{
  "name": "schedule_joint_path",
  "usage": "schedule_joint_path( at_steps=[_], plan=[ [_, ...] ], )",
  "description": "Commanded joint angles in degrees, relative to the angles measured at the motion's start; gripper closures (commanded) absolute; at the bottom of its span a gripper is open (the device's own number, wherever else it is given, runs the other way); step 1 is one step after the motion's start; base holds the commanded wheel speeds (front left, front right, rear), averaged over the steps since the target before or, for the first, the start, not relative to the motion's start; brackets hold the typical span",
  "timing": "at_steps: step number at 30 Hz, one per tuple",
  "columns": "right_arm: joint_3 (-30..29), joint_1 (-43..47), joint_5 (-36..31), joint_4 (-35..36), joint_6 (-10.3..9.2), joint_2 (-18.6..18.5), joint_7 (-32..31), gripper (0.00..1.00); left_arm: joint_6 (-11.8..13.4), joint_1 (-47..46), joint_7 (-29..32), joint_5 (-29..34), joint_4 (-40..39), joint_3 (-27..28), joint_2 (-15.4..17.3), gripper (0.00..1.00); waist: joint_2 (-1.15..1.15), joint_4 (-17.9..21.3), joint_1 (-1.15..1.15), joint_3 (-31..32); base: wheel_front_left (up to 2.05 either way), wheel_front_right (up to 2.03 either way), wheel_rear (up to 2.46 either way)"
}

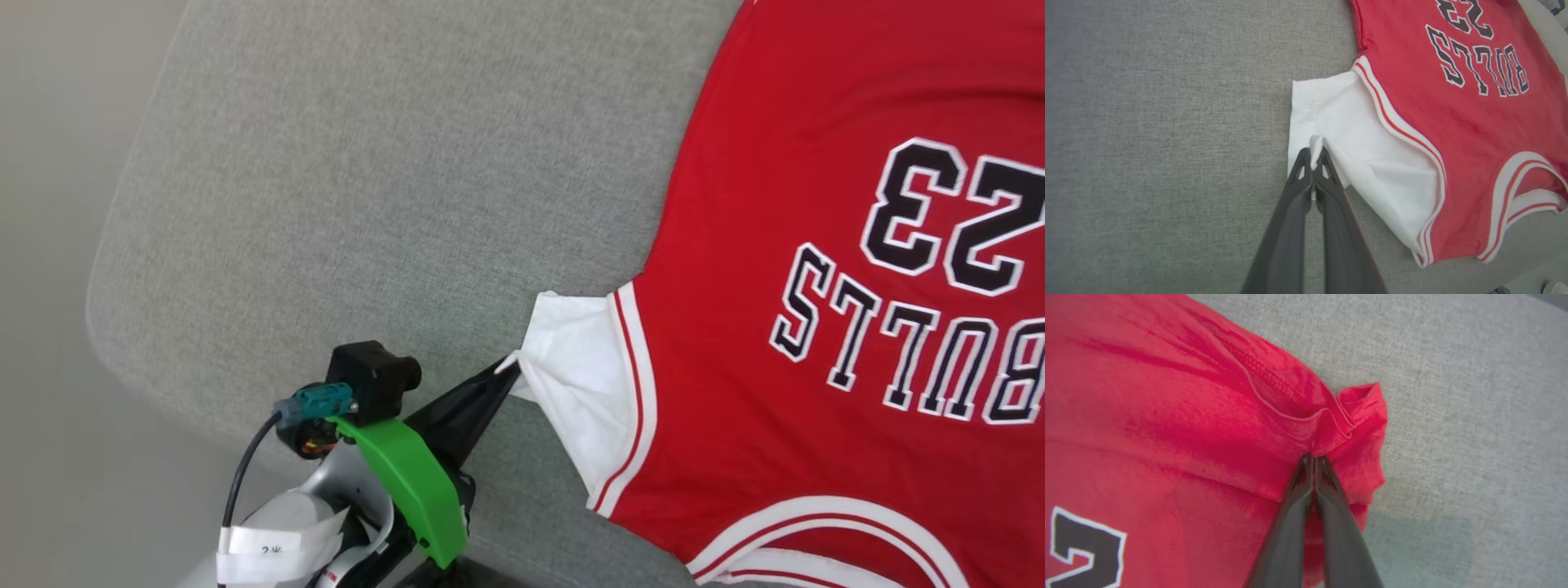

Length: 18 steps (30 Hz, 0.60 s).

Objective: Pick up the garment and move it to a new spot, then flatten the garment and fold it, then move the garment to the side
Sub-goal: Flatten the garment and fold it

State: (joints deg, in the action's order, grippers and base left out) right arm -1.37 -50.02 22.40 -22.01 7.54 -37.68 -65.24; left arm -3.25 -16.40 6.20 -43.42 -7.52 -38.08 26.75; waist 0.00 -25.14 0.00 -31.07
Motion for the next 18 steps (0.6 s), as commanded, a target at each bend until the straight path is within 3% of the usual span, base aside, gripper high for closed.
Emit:
schedule_joint_path(
  at_steps=[1,8,18],
  plan=[
    [0.76,4.99,0.32,-2.03,-0.05,1.09,0.22,1.00,0.40,0.91,0.37,-0.67,0.31,0.51,0.63,1.00,0.00,4.51,0.00,5.88,0.00,0.00,0.00],
    [1.48,15.28,3.37,-1.60,-0.05,4.33,5.22,1.00,1.52,3.77,1.54,-2.40,1.42,0.86,2.22,1.00,0.00,9.23,0.00,13.98,0.00,0.00,0.00],
    [0.18,29.52,8.29,1.97,-0.05,4.17,11.47,1.00,3.02,8.02,1.78,-4.28,2.16,0.96,3.34,1.00,0.00,12.73,0.00,21.94,0.00,0.00,0.00]
  ],
)
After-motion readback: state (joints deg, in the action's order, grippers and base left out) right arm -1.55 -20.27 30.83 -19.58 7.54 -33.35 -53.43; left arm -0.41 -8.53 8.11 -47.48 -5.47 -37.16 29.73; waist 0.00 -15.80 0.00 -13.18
